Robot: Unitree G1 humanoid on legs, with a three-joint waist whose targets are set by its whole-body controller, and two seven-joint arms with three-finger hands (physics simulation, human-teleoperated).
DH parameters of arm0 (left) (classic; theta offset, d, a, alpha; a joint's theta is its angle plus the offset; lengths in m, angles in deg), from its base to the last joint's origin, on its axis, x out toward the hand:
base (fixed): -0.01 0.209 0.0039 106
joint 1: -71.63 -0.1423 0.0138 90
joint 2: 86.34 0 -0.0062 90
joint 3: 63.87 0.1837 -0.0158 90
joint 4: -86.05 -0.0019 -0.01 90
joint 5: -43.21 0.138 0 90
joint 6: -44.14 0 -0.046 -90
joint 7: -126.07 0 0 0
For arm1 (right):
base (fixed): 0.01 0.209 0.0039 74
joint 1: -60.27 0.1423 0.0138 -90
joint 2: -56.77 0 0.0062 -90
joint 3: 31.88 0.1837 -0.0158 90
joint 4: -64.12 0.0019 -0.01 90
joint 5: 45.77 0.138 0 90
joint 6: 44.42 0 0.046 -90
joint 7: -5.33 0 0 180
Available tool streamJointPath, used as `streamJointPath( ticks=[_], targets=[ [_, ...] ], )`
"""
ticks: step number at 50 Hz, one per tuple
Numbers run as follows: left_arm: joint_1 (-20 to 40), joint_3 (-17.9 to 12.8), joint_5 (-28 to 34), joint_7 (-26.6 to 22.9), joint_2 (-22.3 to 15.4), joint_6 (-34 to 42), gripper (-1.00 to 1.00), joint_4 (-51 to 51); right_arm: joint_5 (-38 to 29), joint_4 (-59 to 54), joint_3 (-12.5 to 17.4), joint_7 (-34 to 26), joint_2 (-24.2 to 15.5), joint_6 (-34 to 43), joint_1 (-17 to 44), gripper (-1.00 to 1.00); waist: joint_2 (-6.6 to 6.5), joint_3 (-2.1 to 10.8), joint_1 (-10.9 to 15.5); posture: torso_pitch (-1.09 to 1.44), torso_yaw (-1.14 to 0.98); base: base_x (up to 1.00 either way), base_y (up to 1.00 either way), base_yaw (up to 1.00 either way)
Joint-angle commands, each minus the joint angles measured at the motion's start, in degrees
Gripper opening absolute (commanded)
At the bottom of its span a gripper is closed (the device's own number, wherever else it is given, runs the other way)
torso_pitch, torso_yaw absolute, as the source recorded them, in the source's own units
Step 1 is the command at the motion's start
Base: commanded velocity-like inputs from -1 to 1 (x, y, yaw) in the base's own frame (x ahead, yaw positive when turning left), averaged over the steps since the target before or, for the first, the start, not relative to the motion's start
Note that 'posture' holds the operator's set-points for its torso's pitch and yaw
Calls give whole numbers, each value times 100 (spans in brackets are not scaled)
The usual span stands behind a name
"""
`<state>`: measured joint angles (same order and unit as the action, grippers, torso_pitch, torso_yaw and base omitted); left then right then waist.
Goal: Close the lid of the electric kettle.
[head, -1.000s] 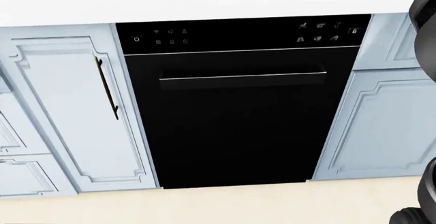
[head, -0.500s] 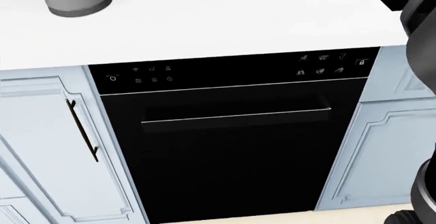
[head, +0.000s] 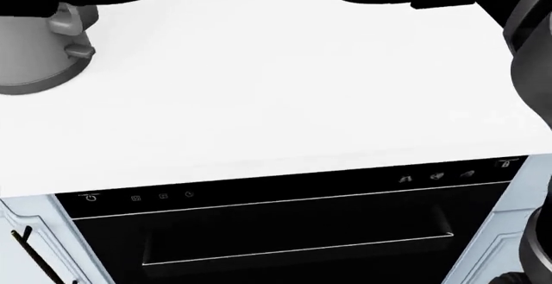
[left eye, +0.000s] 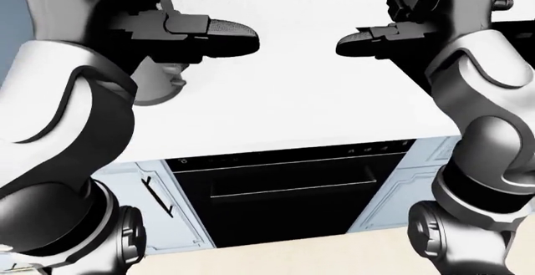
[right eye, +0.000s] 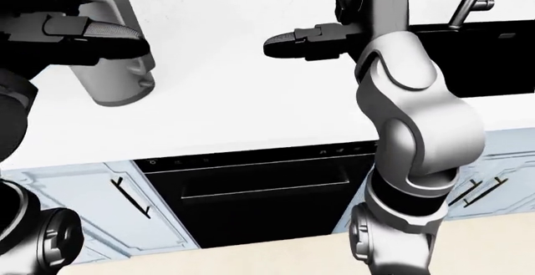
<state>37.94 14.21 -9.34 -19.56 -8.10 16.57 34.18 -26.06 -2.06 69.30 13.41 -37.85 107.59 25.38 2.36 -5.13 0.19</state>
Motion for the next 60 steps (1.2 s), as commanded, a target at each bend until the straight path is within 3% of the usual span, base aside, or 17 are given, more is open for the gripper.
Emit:
streamJointPath(
  ticks=[1,4,6,8,9,10,12,17,19,21,23,24,29,39,47,57,60],
  targets=[
    [253,-222,26,70,-96,-143,100,134,25,202,10,-19,-40,-234,279,100,18,239,38,0,0,56,0,0],
    [273,-233,-15,104,-111,-115,100,150,22,180,11,-3,-41,-234,272,100,-20,239,10,0,0,20,0,0],
    [287,-248,-46,129,-123,-104,100,152,16,168,-1,-15,-34,-277,252,100,-15,124,-3,0,0,0,0,0],
    [270,-237,-56,134,-133,-121,100,154,34,188,19,-14,-21,-297,259,100,-236,163,4,0,0,0,0,0],
    [258,-223,-45,121,-135,-142,100,148,52,200,40,9,-11,-288,272,100,-454,218,24,0,0,0,0,0],
    [247,-216,-33,106,-140,-157,100,146,48,207,26,17,-26,-288,268,100,-467,269,-55,0,0,0,0,0],
    [360,-211,-124,189,-131,-43,100,199,49,177,26,18,-34,-318,246,100,-531,126,1,0,0,0,0,0],
    [389,-182,-121,196,-118,-7,100,223,71,129,3,47,-13,-290,249,100,-446,6,-26,0,0,0,0,0],
    [442,-207,-164,221,-147,31,100,226,63,124,-16,46,-14,-283,256,100,-421,277,-76,0,0,-20,0,0],
    [555,-266,-317,340,-191,131,100,263,59,136,-19,30,-17,-288,255,100,-285,344,-86,0,0,-20,0,0],
    [576,-247,-381,399,-215,129,100,269,49,153,-14,32,-26,-285,267,100,5,241,-6,0,0,-1,0,0],
    [579,-238,-400,418,-226,127,100,271,51,153,-12,30,-22,-284,269,100,-157,180,18,0,0,0,0,0],
    [635,-175,-464,526,-243,142,100,274,24,135,-4,-1,-32,-316,258,100,-353,273,-31,0,0,0,0,0],
    [910,-445,-978,1331,-548,125,100,156,43,136,6,6,-14,-310,246,100,-341,264,-96,0,0,0,0,0],
    [1073,-324,-1415,2198,-860,-95,100,159,88,146,42,10,-54,-297,244,100,-335,236,-113,0,0,0,0,0],
    [1409,-371,-2600,3095,-1505,-533,100,13,58,99,9,-3,-46,-370,213,100,-348,182,-105,0,0,0,0,0],
    [1138,-648,-2602,3433,-1693,-1063,100,-47,60,120,18,2,-53,-335,227,100,-362,168,-99,0,0,0,0,0]
  ],
)
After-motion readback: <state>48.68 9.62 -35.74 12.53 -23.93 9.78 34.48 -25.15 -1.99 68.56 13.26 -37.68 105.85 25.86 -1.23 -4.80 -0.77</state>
